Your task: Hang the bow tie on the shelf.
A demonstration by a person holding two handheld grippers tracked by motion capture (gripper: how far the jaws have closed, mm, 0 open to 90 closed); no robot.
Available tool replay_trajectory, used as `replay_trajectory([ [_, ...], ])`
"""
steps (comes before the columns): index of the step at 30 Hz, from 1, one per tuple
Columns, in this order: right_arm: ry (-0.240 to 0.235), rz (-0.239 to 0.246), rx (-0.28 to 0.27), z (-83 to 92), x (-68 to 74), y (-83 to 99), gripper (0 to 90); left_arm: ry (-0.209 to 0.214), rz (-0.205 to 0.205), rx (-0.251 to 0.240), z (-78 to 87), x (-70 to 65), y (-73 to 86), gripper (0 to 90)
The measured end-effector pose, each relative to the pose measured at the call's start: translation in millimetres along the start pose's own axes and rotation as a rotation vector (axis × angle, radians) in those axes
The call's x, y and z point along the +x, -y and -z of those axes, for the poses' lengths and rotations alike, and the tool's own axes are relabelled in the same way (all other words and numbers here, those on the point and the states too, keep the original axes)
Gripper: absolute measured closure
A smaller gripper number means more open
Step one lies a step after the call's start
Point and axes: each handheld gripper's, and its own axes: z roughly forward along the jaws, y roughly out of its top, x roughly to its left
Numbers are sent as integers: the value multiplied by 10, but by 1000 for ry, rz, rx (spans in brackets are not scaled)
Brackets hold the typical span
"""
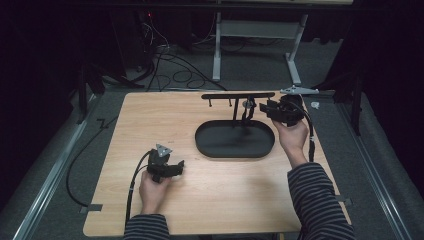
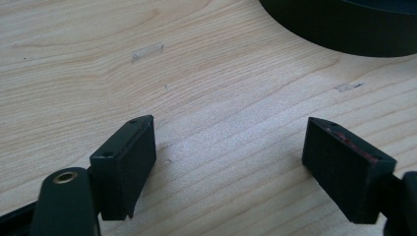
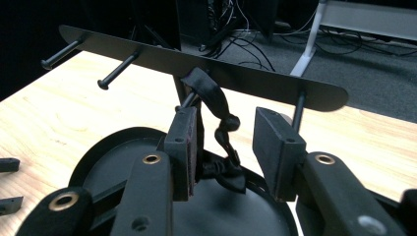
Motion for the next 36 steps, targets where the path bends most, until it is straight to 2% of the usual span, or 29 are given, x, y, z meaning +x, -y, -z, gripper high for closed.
replay_trajectory([
  [18,-16,-13,-16,178,-79,119,612,0,0,0,0,0,0,211],
  [36,-30,-21,-34,319,-93,254,611,0,0,0,0,0,0,211],
])
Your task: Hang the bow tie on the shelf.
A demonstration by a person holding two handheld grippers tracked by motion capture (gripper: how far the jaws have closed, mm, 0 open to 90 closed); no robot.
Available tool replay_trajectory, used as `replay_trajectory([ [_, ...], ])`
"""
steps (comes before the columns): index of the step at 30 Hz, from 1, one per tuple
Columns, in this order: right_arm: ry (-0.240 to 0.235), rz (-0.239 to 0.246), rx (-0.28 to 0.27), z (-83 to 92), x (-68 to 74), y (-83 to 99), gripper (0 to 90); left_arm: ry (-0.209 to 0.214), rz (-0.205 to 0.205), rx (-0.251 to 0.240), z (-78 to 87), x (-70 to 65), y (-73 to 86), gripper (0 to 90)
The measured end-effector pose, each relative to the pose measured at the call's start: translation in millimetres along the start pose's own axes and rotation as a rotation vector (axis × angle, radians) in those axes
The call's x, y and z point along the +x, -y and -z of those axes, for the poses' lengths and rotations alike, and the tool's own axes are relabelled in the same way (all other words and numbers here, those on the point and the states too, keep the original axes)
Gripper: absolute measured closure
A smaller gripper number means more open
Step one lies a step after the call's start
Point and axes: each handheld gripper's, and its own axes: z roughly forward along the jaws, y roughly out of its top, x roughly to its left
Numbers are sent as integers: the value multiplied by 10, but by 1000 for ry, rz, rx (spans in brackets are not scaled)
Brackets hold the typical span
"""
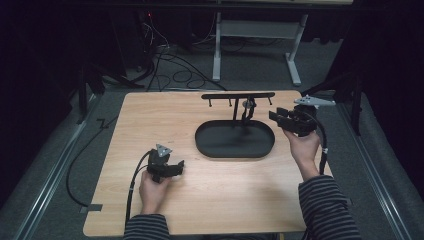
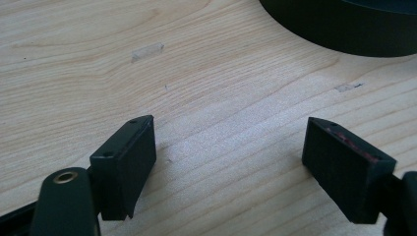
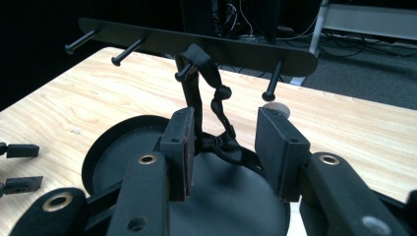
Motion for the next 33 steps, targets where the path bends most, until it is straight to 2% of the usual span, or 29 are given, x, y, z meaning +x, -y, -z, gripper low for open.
replay_trajectory([
  [33,-8,-22,-14,197,-59,274,610,0,0,0,0,0,0,211],
])
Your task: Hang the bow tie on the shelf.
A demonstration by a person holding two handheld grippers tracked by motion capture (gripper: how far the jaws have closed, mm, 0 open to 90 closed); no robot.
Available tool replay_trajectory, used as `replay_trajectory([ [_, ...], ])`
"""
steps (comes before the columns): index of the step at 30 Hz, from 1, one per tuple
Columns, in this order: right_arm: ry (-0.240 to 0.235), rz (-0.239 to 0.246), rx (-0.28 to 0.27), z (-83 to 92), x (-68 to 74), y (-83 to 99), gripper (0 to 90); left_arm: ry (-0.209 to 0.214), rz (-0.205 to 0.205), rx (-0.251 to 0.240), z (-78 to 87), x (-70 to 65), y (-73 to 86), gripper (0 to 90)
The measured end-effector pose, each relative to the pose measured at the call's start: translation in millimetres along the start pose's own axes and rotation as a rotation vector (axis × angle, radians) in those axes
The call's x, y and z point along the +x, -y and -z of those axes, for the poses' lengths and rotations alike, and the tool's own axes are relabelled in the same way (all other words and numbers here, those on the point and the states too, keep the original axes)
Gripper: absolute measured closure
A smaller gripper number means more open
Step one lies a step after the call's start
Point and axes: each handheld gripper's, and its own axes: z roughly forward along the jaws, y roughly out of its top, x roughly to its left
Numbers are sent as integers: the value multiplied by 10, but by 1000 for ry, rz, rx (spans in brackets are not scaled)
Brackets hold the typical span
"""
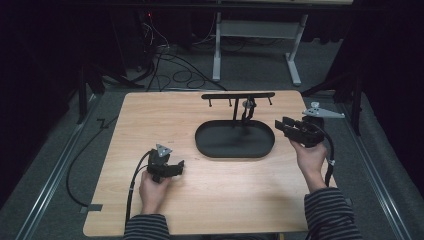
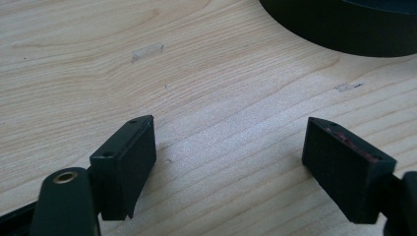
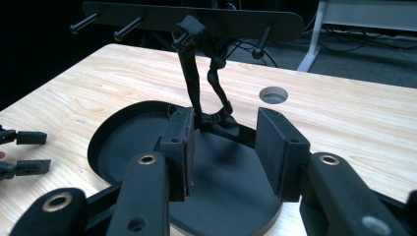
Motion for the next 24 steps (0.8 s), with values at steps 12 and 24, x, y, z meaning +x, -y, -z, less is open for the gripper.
replay_trajectory([
  [12,-14,-2,-9,66,36,67,610,0,0,0,0,0,0,211],
  [24,-32,1,-11,139,93,172,610,0,0,0,0,0,0,211],
])
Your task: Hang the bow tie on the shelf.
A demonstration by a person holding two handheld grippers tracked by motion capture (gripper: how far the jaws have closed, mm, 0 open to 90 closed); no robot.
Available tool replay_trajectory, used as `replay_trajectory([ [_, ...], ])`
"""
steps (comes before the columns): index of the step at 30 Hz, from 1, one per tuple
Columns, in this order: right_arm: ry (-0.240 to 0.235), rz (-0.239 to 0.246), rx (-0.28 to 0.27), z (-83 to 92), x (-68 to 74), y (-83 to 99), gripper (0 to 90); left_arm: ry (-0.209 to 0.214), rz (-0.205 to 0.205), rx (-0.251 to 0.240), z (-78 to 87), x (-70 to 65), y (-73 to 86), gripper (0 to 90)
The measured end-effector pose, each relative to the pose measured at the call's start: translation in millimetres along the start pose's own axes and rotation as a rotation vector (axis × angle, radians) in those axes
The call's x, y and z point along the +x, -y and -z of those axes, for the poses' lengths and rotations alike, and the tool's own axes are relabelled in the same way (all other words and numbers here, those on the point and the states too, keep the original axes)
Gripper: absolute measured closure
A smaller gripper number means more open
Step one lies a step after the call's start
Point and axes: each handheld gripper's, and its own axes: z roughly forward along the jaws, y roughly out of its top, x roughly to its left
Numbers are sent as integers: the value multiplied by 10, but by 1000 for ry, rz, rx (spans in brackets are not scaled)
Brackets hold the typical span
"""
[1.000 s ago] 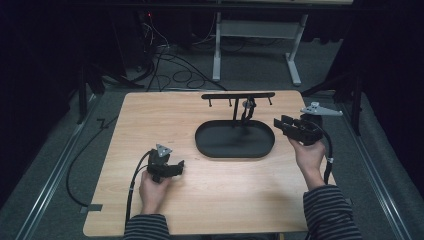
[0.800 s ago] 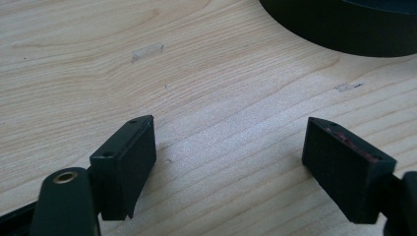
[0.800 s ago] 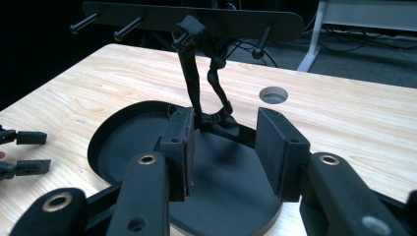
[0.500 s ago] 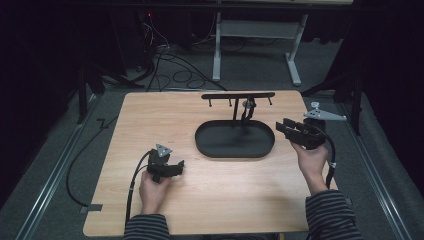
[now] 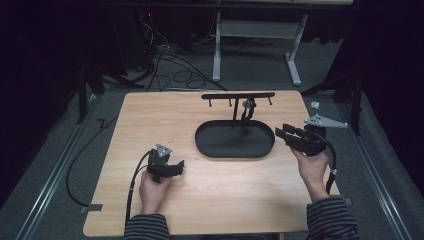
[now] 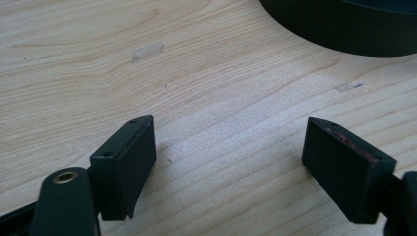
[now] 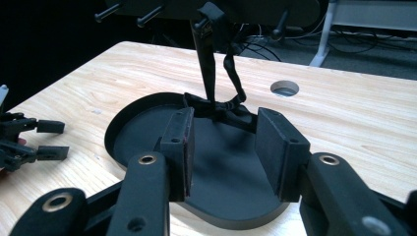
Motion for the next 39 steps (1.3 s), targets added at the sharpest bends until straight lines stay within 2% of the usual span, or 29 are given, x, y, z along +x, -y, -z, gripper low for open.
replay_trajectory([
  [10,-14,-7,7,8,31,81,612,0,0,0,0,0,0,211],
  [15,-35,-22,5,4,43,122,609,0,0,0,0,0,0,211],
  [24,-49,-14,17,-38,100,196,608,0,0,0,0,0,0,211],
  [39,-56,-23,39,-76,120,314,609,0,0,0,0,0,0,211],
])
